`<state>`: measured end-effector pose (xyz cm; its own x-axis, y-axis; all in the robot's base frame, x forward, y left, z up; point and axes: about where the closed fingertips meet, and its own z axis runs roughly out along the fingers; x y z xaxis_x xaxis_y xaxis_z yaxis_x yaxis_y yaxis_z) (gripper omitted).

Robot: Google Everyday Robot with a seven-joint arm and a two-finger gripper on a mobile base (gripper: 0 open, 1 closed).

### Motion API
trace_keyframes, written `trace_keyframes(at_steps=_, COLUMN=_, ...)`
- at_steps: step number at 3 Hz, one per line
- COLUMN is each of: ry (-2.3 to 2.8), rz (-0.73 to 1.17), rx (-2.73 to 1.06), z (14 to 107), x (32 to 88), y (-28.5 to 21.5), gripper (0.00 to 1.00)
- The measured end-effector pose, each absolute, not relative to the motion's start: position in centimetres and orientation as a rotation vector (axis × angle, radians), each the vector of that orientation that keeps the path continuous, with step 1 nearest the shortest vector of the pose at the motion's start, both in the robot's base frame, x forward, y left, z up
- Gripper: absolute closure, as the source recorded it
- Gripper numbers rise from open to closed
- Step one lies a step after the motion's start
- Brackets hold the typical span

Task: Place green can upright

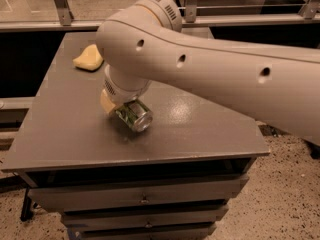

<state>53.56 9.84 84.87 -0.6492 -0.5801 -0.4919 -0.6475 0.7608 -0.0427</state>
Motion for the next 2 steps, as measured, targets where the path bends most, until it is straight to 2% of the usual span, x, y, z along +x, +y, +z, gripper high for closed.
trace_keyframes(at_steps=2, ry=2.252, rz=0.430, rx=-0.877, z=87.09, x=54.82, y=9.63, gripper=1.00)
